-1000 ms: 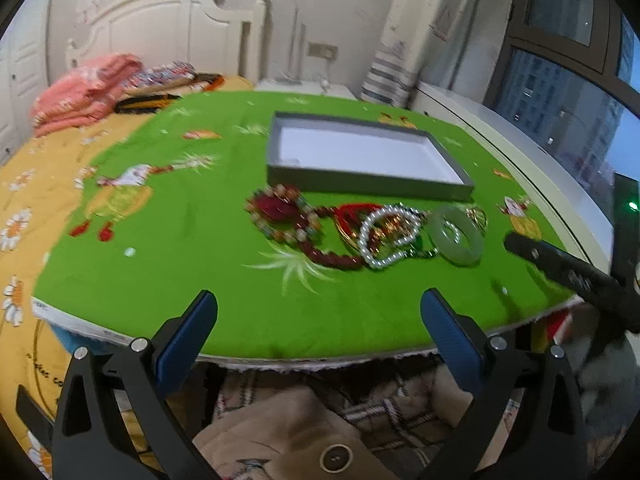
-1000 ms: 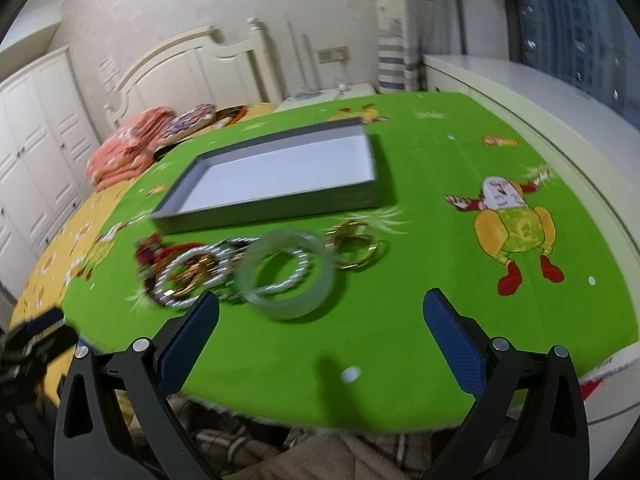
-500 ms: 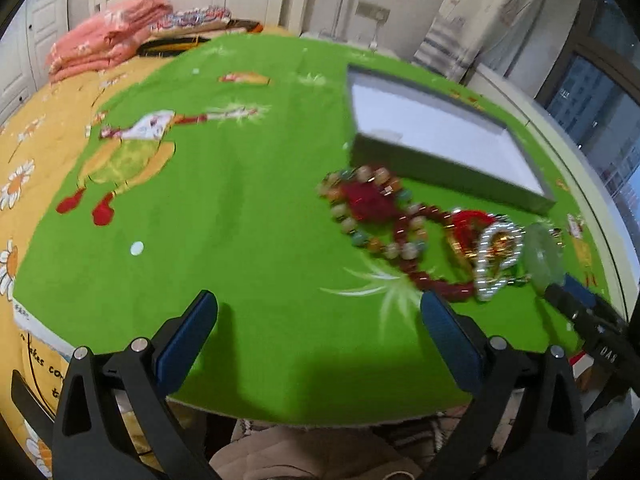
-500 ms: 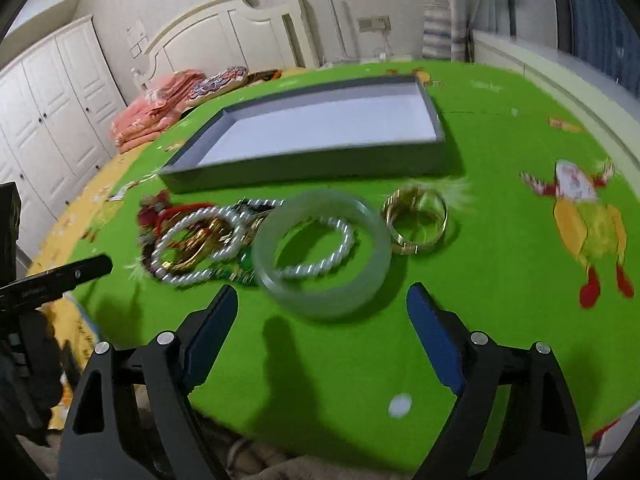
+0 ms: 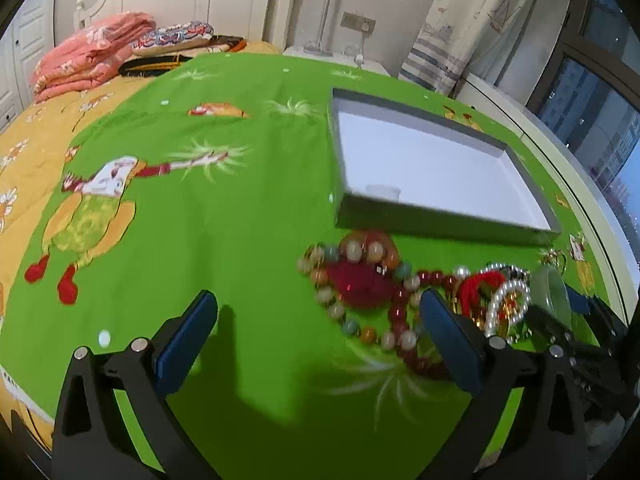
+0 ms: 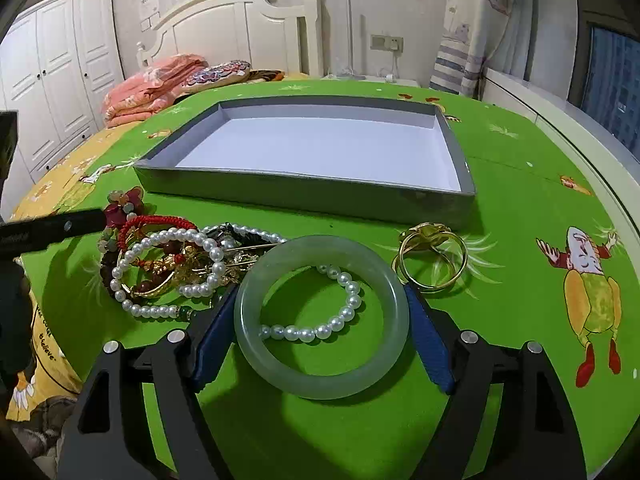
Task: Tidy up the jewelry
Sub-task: 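Grasp the pale jade bangle with the right tool while the left tool grasps the red cord bracelet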
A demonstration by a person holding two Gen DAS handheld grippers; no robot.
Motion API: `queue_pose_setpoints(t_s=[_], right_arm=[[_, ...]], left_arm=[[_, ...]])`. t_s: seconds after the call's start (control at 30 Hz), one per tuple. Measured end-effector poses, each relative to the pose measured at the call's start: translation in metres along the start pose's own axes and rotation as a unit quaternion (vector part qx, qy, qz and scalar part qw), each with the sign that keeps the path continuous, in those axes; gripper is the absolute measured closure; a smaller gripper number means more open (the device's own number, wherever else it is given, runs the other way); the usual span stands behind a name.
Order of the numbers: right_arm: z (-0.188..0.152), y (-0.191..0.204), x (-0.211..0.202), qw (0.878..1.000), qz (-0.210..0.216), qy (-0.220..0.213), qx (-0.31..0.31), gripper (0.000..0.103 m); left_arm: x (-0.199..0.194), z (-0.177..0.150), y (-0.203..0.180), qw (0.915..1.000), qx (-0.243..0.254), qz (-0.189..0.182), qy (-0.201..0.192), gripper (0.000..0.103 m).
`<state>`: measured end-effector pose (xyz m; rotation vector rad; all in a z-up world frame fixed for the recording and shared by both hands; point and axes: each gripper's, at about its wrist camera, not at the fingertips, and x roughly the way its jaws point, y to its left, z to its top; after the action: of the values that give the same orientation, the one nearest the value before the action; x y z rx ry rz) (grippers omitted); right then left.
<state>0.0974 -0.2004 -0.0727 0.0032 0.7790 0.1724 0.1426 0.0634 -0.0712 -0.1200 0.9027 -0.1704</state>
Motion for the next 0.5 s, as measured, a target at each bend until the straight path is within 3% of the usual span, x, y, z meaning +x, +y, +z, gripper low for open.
queue_pose_setpoints(t_s=[0.1, 0.23, 0.4, 0.47, 0.5], right_arm=[[-0.003, -0.007, -0.006, 1.0, 0.012, -0.012, 0.022, 0.027], [-0.005, -0.012, -0.019, 0.998, 0.025, -0.03, 0.045, 0.027], [-0.005, -0.013, -0.038, 0.997, 0.025, -0.054, 0.05, 0.027], [-0.006, -0.015, -0.046, 0.997, 0.021, -0.061, 0.051, 0.027], [-0.006, -0.016, -0.047, 0.996, 0.022, -0.062, 0.052, 0.027]], left_arm=[[0.001, 0.001, -0.004, 0.9999, 0.01, -0.003, -0.005, 0.006], [-0.005, -0.007, -0.015, 0.9987, 0.032, -0.038, -0.01, 0.016], [-0.015, -0.007, -0.051, 0.9919, 0.095, -0.08, -0.027, 0.026], [-0.015, -0.006, -0.067, 0.9879, 0.124, -0.088, -0.028, 0.034], [-0.014, -0.007, -0.075, 0.9857, 0.137, -0.094, -0.027, 0.043]])
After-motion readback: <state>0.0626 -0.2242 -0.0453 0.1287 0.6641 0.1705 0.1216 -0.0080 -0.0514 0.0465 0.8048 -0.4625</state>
